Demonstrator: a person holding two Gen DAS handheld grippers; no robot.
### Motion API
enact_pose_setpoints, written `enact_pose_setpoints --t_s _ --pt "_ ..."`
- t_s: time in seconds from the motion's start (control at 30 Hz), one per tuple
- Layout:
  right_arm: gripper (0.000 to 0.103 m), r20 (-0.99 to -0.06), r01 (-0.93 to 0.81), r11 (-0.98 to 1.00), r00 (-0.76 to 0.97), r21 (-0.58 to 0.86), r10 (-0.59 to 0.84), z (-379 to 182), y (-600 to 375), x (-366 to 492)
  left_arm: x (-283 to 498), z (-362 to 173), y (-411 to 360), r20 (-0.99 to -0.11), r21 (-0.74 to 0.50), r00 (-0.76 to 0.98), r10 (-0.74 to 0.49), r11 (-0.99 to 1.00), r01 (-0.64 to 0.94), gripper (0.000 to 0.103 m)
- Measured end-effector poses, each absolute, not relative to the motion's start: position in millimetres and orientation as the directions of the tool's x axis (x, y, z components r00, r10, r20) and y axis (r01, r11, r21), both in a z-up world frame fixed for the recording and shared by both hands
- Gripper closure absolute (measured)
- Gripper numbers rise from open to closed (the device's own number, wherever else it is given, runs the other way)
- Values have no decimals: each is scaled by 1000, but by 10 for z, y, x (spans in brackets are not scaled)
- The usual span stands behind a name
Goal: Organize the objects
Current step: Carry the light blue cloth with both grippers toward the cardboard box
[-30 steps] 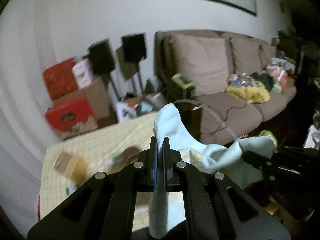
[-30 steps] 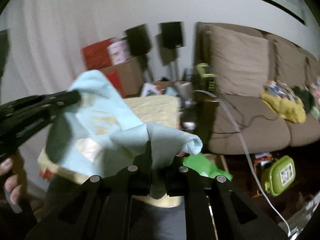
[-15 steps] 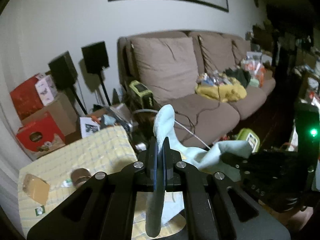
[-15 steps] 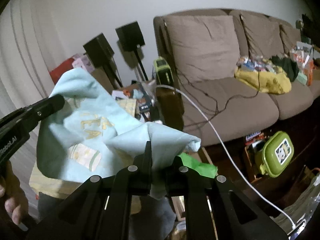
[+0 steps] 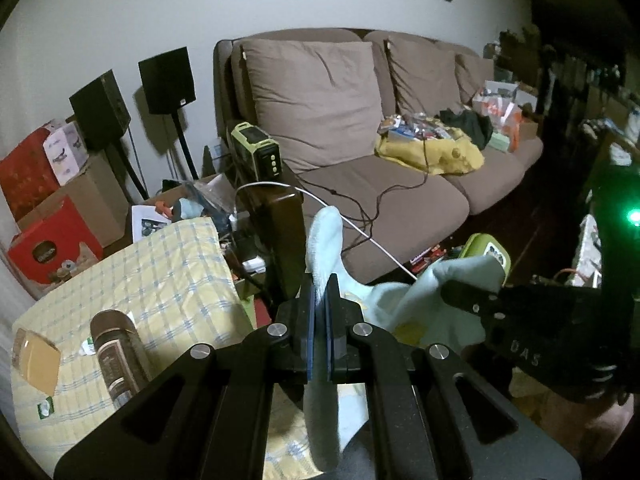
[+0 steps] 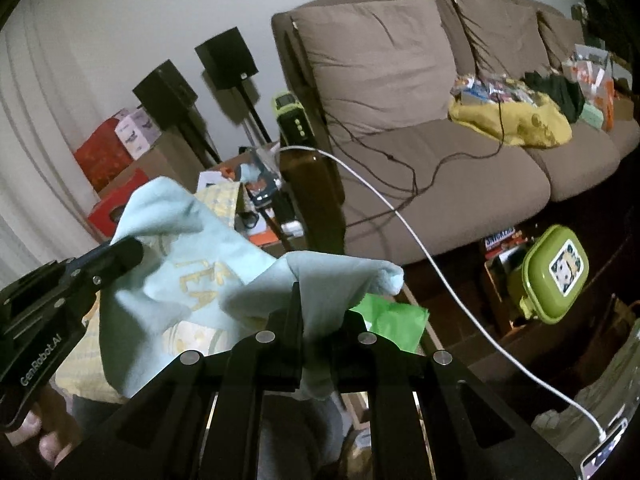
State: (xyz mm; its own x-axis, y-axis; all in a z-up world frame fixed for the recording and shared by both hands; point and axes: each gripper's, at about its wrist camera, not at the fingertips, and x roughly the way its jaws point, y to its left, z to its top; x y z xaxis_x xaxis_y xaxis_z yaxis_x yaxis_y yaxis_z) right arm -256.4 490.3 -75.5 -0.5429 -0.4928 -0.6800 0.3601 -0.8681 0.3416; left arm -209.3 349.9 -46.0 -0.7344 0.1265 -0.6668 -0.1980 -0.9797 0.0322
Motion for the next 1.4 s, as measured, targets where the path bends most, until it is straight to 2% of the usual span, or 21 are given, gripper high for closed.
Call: enact_pose_setpoints --t_s 0.17,0.73,1.4 --pt "95 -699 340 -888 -553 309 -454 -835 4941 -2609 -2142 -542 3502 -674 1 -726 132 -984 -179 99" --pt "94 -704 271 -911 -578 312 -413 -898 5219 -2697 -2198 -574 3940 -655 21 -737 166 -971 -238 99" --pt "93 -782 107 -923 -500 371 -372 -1485 5664 -2991 -2310 -976 4199 -699 -34 -685 205 -967 -254 99"
